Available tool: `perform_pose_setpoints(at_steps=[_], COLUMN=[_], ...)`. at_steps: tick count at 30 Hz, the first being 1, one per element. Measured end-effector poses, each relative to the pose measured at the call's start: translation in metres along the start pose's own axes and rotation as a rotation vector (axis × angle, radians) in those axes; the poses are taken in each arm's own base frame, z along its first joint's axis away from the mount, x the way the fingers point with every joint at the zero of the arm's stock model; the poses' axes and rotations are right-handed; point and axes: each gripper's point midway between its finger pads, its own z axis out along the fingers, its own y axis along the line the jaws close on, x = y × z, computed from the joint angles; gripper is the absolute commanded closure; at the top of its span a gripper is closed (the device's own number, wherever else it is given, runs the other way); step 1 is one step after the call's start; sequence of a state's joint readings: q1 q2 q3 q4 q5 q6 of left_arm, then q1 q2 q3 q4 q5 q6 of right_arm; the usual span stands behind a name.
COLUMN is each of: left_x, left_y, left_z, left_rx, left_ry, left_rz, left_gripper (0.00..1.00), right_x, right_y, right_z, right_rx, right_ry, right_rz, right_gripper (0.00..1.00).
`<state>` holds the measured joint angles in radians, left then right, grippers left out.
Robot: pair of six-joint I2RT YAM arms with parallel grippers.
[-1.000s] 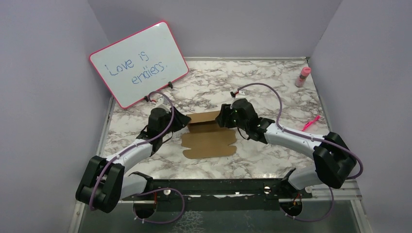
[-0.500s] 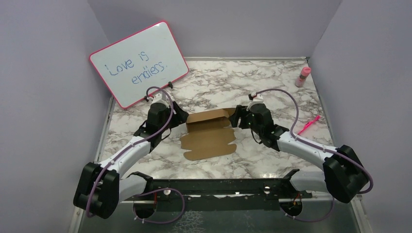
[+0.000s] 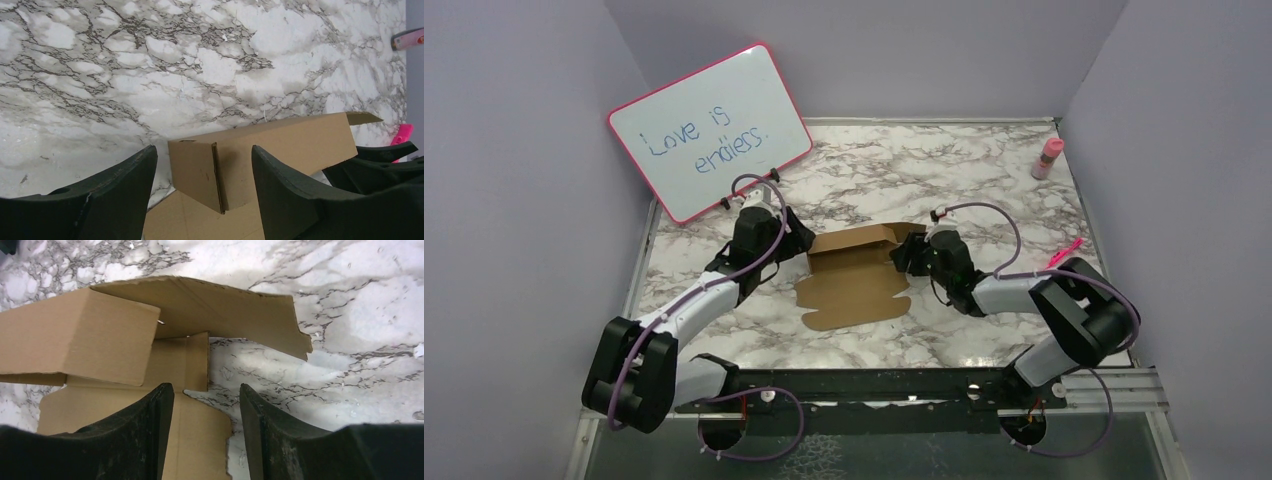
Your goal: Fold the paper box
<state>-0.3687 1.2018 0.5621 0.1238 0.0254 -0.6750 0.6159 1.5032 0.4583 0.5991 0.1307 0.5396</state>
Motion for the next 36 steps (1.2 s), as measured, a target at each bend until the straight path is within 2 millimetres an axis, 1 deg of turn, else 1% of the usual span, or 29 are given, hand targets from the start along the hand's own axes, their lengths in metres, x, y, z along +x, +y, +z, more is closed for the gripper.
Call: perform_pose_setpoints(at_steps=[3, 5, 7, 9, 12, 17, 22, 24, 26, 29, 34, 36], left_x=[0.004, 0.004, 0.004, 0.005, 0.005, 0.009, 0.013, 0.013, 0.014, 0.015, 0.016, 0.017], left_y=[0.000, -0.001, -0.004, -0.007, -0.010, -0.013, -0.015, -0.016, -0.017, -0.017, -0.017, -0.016], left_z=[0.002, 0.002, 0.002, 0.002, 0.002, 0.003, 0.003, 0.004, 0.004, 0.005, 0.005, 0.005], left_rx=[0.004, 0.010, 0.021, 0.034, 0.049, 0.064, 0.072, 0.076, 0.080, 0.081, 0.080, 0.075], left_ry=[0.015, 0.018, 0.019, 0.021, 0.019, 0.026, 0.036, 0.036, 0.036, 0.038, 0.040, 0.042], left_rz=[-0.001, 0.000, 0.001, 0.001, -0.007, -0.017, -0.017, -0.018, -0.019, -0.021, -0.021, -0.018], left_gripper=[0.29, 0.29, 0.29, 0.29, 0.29, 0.29, 0.29, 0.29, 0.29, 0.29, 0.28, 0.27], right_x=[0.012, 0.014, 0.015, 0.015, 0.016, 0.016, 0.009, 0.010, 0.015, 0.023, 0.023, 0.021], right_y=[-0.002, 0.000, 0.003, 0.006, 0.012, 0.026, 0.040, 0.043, 0.046, 0.050, 0.053, 0.053], right_z=[0.008, 0.011, 0.014, 0.017, 0.021, 0.023, 0.023, 0.023, 0.024, 0.025, 0.026, 0.025], right_rx=[-0.011, -0.028, -0.048, -0.068, -0.109, -0.200, -0.281, -0.296, -0.306, -0.318, -0.326, -0.320], right_ry=[0.011, 0.009, 0.002, -0.005, -0.009, -0.023, -0.063, -0.070, -0.064, -0.052, -0.057, -0.063], right_rz=[0.013, 0.019, 0.021, 0.020, 0.006, -0.036, -0.104, -0.135, -0.173, -0.219, -0.272, -0.283], right_gripper=[0.47, 0.49, 0.54, 0.61, 0.69, 0.77, 0.77, 0.77, 0.76, 0.72, 0.64, 0.60])
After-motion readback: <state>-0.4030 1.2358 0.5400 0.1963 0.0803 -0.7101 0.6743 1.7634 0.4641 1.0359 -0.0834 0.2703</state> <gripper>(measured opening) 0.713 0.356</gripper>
